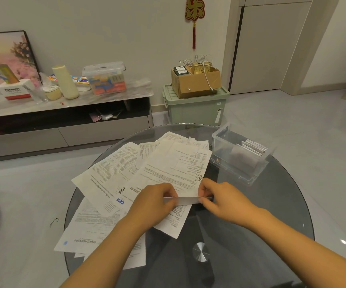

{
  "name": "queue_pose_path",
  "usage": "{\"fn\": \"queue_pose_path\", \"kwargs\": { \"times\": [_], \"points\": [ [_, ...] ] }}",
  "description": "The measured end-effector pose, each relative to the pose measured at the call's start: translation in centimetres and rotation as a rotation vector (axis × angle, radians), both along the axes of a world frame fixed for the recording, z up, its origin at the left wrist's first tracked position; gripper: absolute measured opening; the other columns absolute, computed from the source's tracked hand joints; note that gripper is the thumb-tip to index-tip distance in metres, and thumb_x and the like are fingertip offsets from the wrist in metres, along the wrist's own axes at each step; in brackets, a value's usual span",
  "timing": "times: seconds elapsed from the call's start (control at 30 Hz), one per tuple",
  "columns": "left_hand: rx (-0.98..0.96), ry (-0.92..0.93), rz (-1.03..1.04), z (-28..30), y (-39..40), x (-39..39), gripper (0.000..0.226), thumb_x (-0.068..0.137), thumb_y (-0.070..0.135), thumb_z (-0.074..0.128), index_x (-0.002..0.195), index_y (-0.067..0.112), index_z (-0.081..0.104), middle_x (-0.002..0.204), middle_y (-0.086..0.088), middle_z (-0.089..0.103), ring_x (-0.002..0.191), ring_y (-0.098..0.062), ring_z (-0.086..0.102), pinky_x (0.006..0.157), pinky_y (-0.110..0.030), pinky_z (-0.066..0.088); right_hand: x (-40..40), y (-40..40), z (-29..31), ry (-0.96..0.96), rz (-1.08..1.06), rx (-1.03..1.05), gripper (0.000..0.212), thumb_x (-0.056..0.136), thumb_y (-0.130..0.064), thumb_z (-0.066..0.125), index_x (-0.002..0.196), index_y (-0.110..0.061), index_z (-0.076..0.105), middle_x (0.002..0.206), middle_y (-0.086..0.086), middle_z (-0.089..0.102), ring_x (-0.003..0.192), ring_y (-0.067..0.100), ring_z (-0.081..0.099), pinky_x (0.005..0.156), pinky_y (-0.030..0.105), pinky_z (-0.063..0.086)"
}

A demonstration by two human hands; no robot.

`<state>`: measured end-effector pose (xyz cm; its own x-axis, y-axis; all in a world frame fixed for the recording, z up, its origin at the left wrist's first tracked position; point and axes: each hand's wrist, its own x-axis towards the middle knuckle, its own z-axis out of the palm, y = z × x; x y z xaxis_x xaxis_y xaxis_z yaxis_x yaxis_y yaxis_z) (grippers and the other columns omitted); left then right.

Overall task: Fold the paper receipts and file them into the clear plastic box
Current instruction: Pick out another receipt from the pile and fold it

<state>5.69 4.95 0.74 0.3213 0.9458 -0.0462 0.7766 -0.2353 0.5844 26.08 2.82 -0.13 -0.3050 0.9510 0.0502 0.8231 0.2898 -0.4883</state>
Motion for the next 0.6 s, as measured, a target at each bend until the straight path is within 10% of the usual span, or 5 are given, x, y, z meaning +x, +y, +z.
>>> {"fn": "queue_pose_path", "kwargs": {
  "times": [0.3, 0.6],
  "points": [
    [-0.028, 0.023, 0.058, -1.2, 0.4, 0.0, 0.028, 0.085, 0.026, 0.066, 0.107, 0.029, 0.049, 0.094, 0.014, 0.049, 0.074, -0.004, 0.048, 0.062, -0.013, 0.035, -0.7, 0.7, -0.8, 0.01, -0.151, -0.116, 0.032, 0.09, -0.026, 0.056, 0.119, -0.024, 0.042, 0.079, -0.015, 0.047, 0.078, 0.014, 0.054, 0.068, 0.028, 0.048],
    [0.042, 0.116, -0.01, -1.1, 0.3, 0.4, 0.013, 0.087, 0.024, 0.063, 0.099, 0.025, 0.058, 0.097, 0.007, 0.051, 0.088, -0.009, 0.052, 0.079, -0.022, 0.045, -1.3, 0.1, -0.1, 0.015, -0.229, -0.146, 0.01, 0.086, -0.024, 0.058, 0.096, -0.024, 0.058, 0.068, -0.018, 0.045, 0.071, 0.008, 0.052, 0.059, 0.02, 0.043]
  ]
}}
